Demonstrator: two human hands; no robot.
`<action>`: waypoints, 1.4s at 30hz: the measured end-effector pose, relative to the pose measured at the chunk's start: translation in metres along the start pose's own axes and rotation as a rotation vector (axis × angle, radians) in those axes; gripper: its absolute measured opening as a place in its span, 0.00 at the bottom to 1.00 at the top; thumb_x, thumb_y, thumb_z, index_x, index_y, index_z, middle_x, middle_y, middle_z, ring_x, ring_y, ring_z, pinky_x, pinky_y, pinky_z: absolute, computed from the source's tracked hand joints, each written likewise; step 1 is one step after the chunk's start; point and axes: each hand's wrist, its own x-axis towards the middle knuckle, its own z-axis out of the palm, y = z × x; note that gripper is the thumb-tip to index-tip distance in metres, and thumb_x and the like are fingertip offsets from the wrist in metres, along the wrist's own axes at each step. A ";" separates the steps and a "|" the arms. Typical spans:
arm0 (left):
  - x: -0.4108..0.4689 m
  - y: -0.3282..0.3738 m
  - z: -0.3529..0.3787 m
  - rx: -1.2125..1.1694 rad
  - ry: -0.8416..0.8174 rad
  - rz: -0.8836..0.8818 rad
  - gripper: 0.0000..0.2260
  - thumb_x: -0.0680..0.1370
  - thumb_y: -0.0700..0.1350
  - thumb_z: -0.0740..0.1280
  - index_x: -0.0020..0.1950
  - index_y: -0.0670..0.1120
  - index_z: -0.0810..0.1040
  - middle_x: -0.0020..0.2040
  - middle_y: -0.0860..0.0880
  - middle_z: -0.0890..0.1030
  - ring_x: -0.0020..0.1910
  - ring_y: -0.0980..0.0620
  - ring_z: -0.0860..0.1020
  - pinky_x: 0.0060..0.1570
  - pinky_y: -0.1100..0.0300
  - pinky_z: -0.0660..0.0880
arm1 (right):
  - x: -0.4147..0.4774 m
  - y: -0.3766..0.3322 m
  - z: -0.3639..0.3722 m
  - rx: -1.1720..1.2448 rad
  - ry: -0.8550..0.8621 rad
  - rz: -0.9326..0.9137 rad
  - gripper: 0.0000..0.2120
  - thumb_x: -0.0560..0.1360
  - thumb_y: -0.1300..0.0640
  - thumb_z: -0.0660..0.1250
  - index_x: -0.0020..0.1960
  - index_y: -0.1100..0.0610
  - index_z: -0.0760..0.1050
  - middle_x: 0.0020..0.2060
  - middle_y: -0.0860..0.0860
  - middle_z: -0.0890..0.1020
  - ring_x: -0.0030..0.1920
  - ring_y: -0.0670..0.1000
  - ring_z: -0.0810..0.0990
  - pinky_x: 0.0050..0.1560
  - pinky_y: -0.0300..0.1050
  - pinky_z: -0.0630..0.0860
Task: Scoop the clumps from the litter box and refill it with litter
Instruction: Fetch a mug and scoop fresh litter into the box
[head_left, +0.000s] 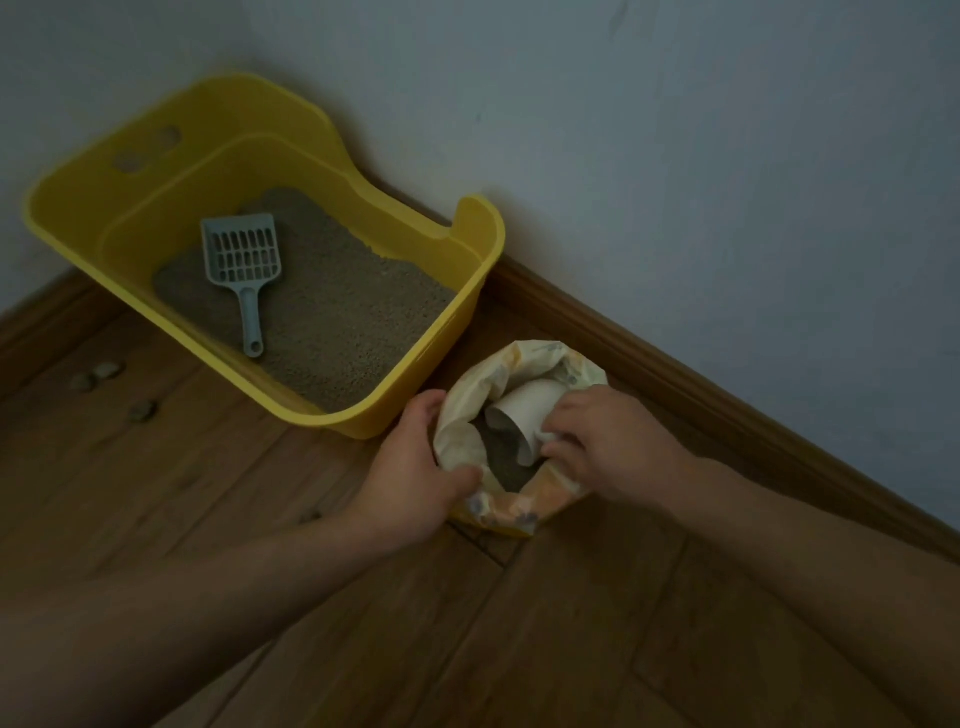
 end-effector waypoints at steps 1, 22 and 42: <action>0.000 -0.001 0.000 0.013 0.001 -0.010 0.38 0.71 0.43 0.76 0.75 0.54 0.59 0.62 0.61 0.71 0.60 0.56 0.76 0.51 0.57 0.81 | -0.001 -0.004 0.001 -0.010 -0.002 -0.011 0.12 0.80 0.46 0.61 0.53 0.48 0.81 0.48 0.46 0.79 0.49 0.47 0.74 0.53 0.48 0.74; -0.003 0.025 -0.003 -0.174 -0.087 -0.093 0.29 0.76 0.33 0.68 0.68 0.60 0.65 0.53 0.56 0.79 0.48 0.56 0.83 0.38 0.61 0.82 | 0.011 -0.008 0.011 -0.035 -0.046 0.009 0.10 0.79 0.48 0.63 0.48 0.53 0.79 0.44 0.49 0.79 0.47 0.51 0.76 0.51 0.49 0.74; -0.008 0.066 0.012 -0.243 -0.302 0.090 0.29 0.76 0.27 0.64 0.69 0.53 0.69 0.56 0.47 0.84 0.56 0.47 0.82 0.56 0.43 0.79 | -0.013 0.009 0.027 0.740 -0.030 0.148 0.07 0.77 0.53 0.69 0.49 0.55 0.83 0.44 0.49 0.85 0.46 0.47 0.84 0.47 0.48 0.82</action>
